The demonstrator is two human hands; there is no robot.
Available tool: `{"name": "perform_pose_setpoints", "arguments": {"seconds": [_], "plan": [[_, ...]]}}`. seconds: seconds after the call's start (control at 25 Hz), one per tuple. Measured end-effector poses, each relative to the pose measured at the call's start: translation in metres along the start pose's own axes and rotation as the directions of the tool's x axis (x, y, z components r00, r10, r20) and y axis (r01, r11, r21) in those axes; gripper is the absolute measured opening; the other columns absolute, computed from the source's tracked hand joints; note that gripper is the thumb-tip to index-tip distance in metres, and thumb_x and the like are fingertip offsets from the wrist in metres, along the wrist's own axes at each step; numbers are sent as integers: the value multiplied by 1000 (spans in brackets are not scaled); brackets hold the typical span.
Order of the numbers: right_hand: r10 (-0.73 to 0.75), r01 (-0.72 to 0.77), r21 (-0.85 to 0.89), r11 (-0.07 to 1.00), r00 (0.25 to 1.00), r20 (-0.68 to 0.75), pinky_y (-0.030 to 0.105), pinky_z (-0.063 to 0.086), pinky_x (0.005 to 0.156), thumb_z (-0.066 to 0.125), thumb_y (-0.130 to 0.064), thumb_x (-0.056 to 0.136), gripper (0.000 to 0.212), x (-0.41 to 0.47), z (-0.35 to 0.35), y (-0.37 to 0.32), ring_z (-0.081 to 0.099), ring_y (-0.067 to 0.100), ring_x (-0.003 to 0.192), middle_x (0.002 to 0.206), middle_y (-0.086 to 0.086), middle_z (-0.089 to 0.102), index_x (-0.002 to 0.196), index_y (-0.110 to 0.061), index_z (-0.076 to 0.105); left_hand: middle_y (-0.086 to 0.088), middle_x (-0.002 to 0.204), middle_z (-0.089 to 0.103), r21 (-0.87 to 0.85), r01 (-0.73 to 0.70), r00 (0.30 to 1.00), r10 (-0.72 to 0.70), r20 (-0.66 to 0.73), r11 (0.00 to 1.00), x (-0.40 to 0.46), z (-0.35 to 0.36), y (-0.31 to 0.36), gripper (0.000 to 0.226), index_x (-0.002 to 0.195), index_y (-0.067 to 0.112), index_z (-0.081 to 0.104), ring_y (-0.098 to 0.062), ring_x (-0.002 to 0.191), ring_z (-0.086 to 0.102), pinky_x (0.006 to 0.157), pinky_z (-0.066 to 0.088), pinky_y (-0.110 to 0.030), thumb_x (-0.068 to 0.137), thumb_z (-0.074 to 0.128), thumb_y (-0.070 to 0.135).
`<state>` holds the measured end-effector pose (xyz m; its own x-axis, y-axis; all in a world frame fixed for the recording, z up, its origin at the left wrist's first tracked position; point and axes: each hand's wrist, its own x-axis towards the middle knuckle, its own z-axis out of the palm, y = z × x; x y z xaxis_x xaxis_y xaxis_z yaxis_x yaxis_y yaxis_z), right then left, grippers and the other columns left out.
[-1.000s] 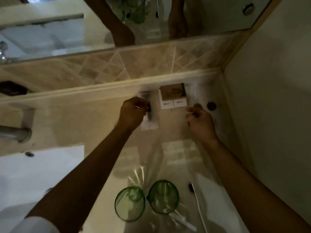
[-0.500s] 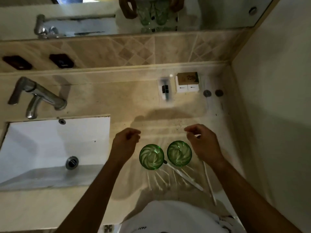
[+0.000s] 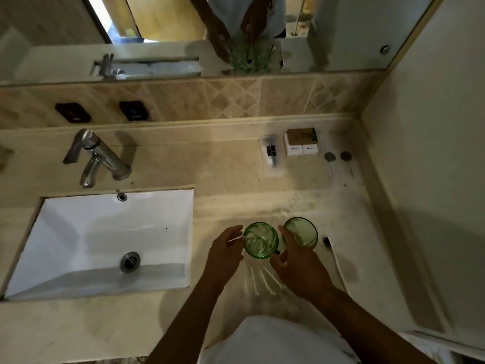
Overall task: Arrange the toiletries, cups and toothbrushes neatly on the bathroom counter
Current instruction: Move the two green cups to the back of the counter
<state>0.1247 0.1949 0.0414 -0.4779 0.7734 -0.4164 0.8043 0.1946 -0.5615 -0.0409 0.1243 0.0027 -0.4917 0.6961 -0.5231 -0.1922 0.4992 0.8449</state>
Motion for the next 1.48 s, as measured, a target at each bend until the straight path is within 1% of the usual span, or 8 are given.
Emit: {"name": "perform_pose_setpoints", "arguments": {"seconds": [0.2, 0.4, 0.64, 0.84, 0.96, 1.12, 1.32, 1.48], "plan": [[-20, 17, 81, 997, 999, 32, 22, 43, 58, 59, -28, 88, 70, 5, 9, -5, 60, 11, 71, 81, -9, 63, 150, -27, 28, 0, 113, 70, -27, -13, 999, 14, 35, 1000, -3, 5, -5, 28, 109, 29, 68, -14, 101, 67, 82, 61, -41, 96, 57, 6], [-4, 13, 202, 979, 999, -46, 15, 37, 54, 61, -21, 86, 56, 9, 16, -7, 63, 14, 75, 82, -11, 61, 139, -27, 42, -2, 114, 71, 0, -52, 998, 52, 26, 999, 1, 2, -9, 29, 110, 28, 70, -16, 100, 70, 84, 62, -42, 96, 58, 6], [20, 14, 287, 958, 993, -115, 11, 37, 52, 65, -23, 82, 55, 20, 25, -17, 62, 14, 67, 74, -8, 63, 133, -28, 45, -4, 112, 73, -63, -78, 997, 78, -4, 995, 12, -8, -1, 34, 101, 37, 72, -25, 102, 71, 84, 61, -49, 96, 57, 6], [-70, 83, 315, 946, 996, -51, 21, 50, 60, 74, -23, 79, 72, 43, 7, -41, 67, 11, 73, 81, -5, 69, 138, -33, 34, -10, 114, 70, -246, -103, 992, 81, -100, 964, 27, -21, 24, 17, 114, 9, 65, -27, 107, 68, 83, 61, -43, 98, 59, 11], [-77, 104, 300, 948, 992, -103, 31, 56, 68, 76, -17, 77, 75, 71, -4, -53, 68, 12, 73, 78, -2, 70, 139, -32, 37, -12, 114, 70, -311, -90, 990, 50, -134, 946, 42, -26, 42, 17, 111, 6, 64, -29, 110, 67, 89, 59, -48, 96, 62, 13], [-123, 169, 366, 915, 981, -147, 19, 51, 66, 80, -15, 75, 74, 107, -17, -68, 64, 4, 69, 70, -8, 65, 138, -31, 43, -12, 115, 70, -356, -118, 984, 61, -168, 927, 66, -27, 65, 15, 109, 11, 66, -28, 112, 67, 92, 57, -47, 96, 63, 16], [-118, 184, 459, 869, 979, -168, 26, 55, 72, 85, -19, 71, 75, 161, -28, -72, 64, 17, 87, 100, 4, 62, 133, -38, 47, -7, 119, 70, -390, -141, 983, 81, -167, 910, 100, -25, 95, 24, 119, 12, 66, -24, 114, 66, 98, 54, -44, 101, 51, 9], [-124, 179, 619, 765, 984, -131, 11, 53, 70, 79, -2, 77, 75, 194, -34, -76, 63, 6, 99, 110, -15, 58, 139, -29, 46, -2, 122, 71, -344, -178, 981, 139, -136, 922, 134, -22, 104, 39, 128, 11, 64, -22, 120, 64, 103, 52, -43, 97, 47, -6]]}}
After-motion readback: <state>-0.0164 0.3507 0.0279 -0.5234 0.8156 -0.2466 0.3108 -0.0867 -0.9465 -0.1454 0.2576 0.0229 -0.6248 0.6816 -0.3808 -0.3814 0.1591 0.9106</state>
